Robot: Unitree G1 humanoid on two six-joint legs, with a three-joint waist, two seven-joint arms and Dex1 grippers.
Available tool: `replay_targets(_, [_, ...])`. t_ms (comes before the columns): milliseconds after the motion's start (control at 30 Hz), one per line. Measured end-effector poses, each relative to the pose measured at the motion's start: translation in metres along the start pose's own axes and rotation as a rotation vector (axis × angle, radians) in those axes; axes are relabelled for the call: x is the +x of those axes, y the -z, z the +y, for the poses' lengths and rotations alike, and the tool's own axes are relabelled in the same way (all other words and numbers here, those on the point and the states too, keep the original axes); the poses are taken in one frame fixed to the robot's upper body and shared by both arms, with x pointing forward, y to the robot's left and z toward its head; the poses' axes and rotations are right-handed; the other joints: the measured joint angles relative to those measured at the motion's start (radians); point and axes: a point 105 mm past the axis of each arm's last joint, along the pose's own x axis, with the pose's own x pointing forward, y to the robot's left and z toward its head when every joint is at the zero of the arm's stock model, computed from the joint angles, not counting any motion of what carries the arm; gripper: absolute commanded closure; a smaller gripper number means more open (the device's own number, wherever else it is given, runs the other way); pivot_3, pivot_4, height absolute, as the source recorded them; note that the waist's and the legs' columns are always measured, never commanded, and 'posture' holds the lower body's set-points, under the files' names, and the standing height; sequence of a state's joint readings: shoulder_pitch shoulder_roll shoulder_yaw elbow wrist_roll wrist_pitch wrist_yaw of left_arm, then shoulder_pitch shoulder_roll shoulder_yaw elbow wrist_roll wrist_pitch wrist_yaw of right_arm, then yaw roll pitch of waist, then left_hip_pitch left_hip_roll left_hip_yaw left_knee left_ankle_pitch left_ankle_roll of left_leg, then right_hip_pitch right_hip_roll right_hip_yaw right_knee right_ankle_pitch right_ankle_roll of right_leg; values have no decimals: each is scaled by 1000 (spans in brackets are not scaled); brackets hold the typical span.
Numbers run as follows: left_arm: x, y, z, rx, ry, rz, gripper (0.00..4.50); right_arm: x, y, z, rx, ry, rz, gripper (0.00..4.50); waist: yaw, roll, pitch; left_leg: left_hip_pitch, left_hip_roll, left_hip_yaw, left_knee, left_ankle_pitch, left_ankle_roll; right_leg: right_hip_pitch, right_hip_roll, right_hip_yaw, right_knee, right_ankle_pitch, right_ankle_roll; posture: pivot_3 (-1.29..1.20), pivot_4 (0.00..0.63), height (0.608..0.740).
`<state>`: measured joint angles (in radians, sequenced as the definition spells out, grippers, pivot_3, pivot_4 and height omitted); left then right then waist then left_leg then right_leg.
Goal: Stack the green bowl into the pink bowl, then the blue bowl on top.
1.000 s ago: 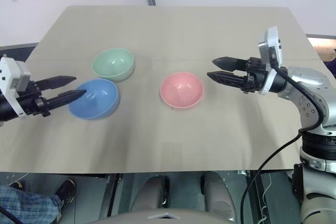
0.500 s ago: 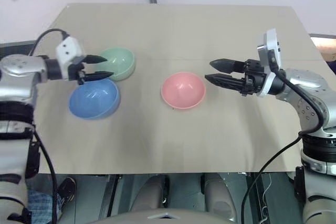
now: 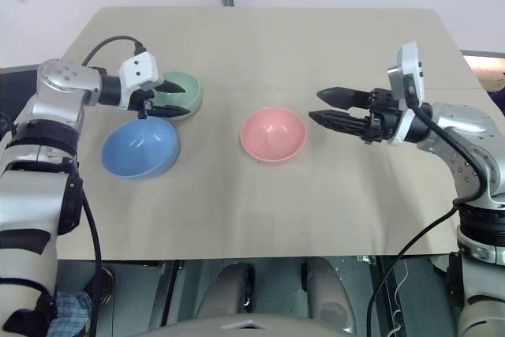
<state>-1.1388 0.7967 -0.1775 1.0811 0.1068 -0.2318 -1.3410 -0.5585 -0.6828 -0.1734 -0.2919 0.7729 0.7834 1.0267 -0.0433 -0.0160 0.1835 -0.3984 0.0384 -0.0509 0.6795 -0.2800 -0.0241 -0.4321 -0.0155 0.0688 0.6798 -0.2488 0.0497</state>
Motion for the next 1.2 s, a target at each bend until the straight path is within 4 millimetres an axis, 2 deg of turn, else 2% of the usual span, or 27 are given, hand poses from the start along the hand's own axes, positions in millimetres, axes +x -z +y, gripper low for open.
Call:
replay_targets(267, [8, 25, 1, -36, -44, 153, 1666, 0, -1, -1, 2, 10, -4, 1993, 2, 0, 0, -1, 0, 0, 1, 0, 0, 0, 0, 0, 0, 0, 0, 0, 150, 740])
replay_targets(467, [13, 31, 0, -38, -55, 194, 1666, 2, -3, -2, -6, 16, -7, 1993, 2, 0, 0, -1, 0, -1, 1, 0, 0, 0, 0, 0, 0, 0, 0, 0, 150, 740])
replay_targets(567, [15, 32, 0, -49, -54, 196, 2509, 3, -2, -2, -6, 15, -6, 1959, 2, 0, 0, -1, 0, -1, 1, 0, 0, 0, 0, 0, 0, 0, 0, 0, 150, 740])
replay_targets(667, [16, 32, -1, -51, -51, 196, 3970, 3, -2, -2, -5, 15, -5, 1959, 2, 0, 0, -1, 0, -1, 1, 0, 0, 0, 0, 0, 0, 0, 0, 0, 150, 740])
replay_targets(733, [16, 30, 0, -49, -54, 195, 4393, 3, -2, -2, -5, 15, -5, 1959, 2, 0, 0, -1, 0, -1, 1, 0, 0, 0, 0, 0, 0, 0, 0, 0, 150, 740])
replay_targets(1033, [14, 28, -3, -3, -4, 206, 4393, 4, 0, 0, -2, 4, -1, 1959, 1, 0, 0, -1, 0, -1, 2, 0, 0, 0, 0, 0, 1, 0, 0, 0, 150, 740])
replay_targets(1133, [14, 19, -8, 37, 66, 170, 4393, 4, 0, 0, -1, 2, -2, 1959, 2, 0, 0, -1, 0, -1, 2, 0, 0, 0, 0, 0, 1, 0, 0, 0, 150, 740])
replay_targets(1200, [13, 3, -11, 105, 124, 129, 4393, 4, 0, 1, -1, -5, -3, 1959, 5, 0, 0, -2, 0, -1, 3, 0, 0, 0, 0, -1, 1, 0, 0, 0, 150, 740])
